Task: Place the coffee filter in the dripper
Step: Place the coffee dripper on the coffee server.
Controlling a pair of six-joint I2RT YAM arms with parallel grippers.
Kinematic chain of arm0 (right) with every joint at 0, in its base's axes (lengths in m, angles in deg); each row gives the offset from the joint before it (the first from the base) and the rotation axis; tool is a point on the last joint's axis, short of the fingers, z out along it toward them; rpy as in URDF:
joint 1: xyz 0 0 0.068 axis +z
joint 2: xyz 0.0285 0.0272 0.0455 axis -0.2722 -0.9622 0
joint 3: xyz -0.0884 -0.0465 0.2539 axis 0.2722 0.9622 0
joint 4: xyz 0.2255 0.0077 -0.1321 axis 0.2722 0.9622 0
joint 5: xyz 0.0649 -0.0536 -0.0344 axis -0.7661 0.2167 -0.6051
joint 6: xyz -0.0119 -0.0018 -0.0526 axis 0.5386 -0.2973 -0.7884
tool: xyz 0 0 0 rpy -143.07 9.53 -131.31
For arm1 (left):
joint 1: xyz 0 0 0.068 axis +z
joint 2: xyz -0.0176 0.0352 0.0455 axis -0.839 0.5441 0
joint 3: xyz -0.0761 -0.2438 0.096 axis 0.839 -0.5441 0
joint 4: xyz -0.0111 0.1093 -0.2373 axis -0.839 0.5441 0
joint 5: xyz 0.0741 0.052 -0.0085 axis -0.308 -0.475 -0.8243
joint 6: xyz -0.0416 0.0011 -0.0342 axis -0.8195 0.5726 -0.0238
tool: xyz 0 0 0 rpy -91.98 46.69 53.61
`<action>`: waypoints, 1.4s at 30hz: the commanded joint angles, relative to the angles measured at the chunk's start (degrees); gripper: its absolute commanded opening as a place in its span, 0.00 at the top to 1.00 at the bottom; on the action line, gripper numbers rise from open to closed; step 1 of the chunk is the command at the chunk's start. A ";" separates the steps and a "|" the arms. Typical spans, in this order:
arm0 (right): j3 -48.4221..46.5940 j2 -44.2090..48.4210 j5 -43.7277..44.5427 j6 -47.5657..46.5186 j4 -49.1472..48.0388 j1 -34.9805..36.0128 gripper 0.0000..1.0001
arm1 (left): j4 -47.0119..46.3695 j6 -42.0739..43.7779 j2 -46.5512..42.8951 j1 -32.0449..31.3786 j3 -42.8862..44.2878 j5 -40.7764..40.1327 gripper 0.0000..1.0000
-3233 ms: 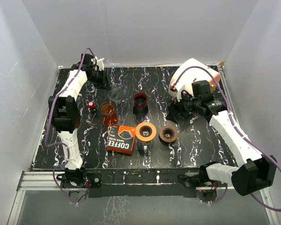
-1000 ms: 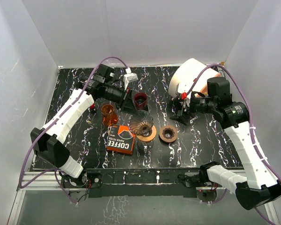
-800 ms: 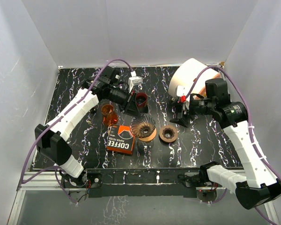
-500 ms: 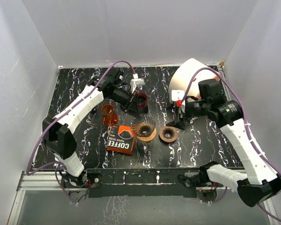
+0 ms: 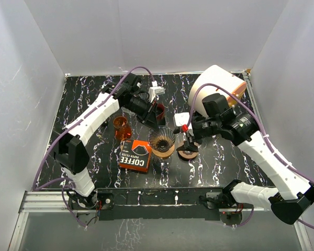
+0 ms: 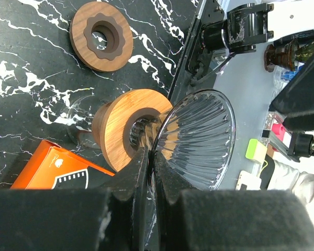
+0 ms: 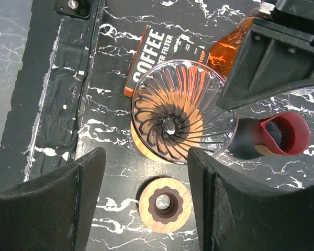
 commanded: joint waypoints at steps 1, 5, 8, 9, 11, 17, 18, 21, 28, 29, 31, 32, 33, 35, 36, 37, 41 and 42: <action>0.58 -1.16 4.77 -0.15 -2.70 3.55 0.40 | 2.41 0.98 0.75 -1.10 3.48 -0.92 1.00; 0.98 -2.38 6.54 -0.47 -1.82 6.21 0.42 | 3.28 1.73 1.06 -1.47 3.53 -1.79 1.00; 1.73 -3.42 7.80 -0.44 -1.73 7.68 0.43 | 3.83 2.22 1.40 -1.72 3.89 -2.00 1.00; 2.04 -3.82 8.13 -0.42 -1.65 8.12 0.43 | 4.00 2.17 1.65 -1.76 4.10 -2.04 1.00; 2.58 -4.52 9.13 -0.42 -1.35 9.17 0.44 | 4.27 2.19 1.97 -1.92 4.31 -1.98 1.00; 3.39 -5.59 11.50 -0.42 -1.90 10.38 0.49 | 4.53 2.23 2.36 -1.98 4.57 -2.04 1.00; 3.44 -5.71 11.65 -0.34 -2.09 10.43 0.50 | 4.52 2.19 2.37 -1.96 4.58 -2.07 1.00; 3.69 -6.17 12.25 -0.24 -3.04 10.58 0.54 | 4.55 2.25 2.44 -1.97 4.49 -2.38 1.00; 4.10 -7.87 12.92 0.10 -3.99 10.63 0.64 | 4.90 2.18 2.69 -2.10 4.28 -2.98 1.00; 4.21 -7.94 12.92 0.19 -4.12 10.68 0.65 | 4.90 2.22 2.75 -2.14 4.19 -3.01 1.00; 4.12 -7.93 12.96 0.44 -4.36 10.71 0.67 | 4.97 2.13 2.74 -2.11 3.75 -3.01 1.00; 4.07 -7.99 13.05 0.52 -4.34 10.64 0.68 | 4.99 2.14 2.69 -2.26 3.64 -3.00 1.00; 4.02 -8.01 13.16 0.55 -4.26 10.66 0.70 | 4.99 2.23 2.71 -2.27 3.31 -3.01 1.00; 3.87 -8.18 13.24 0.64 -4.00 10.69 0.72 | 4.79 2.29 2.53 -2.42 2.73 -3.13 1.00; 3.81 -8.31 13.27 0.64 -3.81 10.71 0.73 | 4.58 2.34 2.33 -2.38 2.35 -3.32 1.00; 3.69 -8.40 13.23 0.64 -3.68 10.67 0.74 | 4.29 2.41 2.20 -2.44 2.01 -3.59 1.00; 3.99 -8.68 13.18 0.64 -3.52 10.67 0.77 | 3.53 2.01 1.88 -2.39 0.56 -5.16 1.00; 4.17 -8.77 13.22 0.66 -3.53 10.71 0.78 | 3.43 1.94 1.83 -2.45 0.35 -5.45 1.00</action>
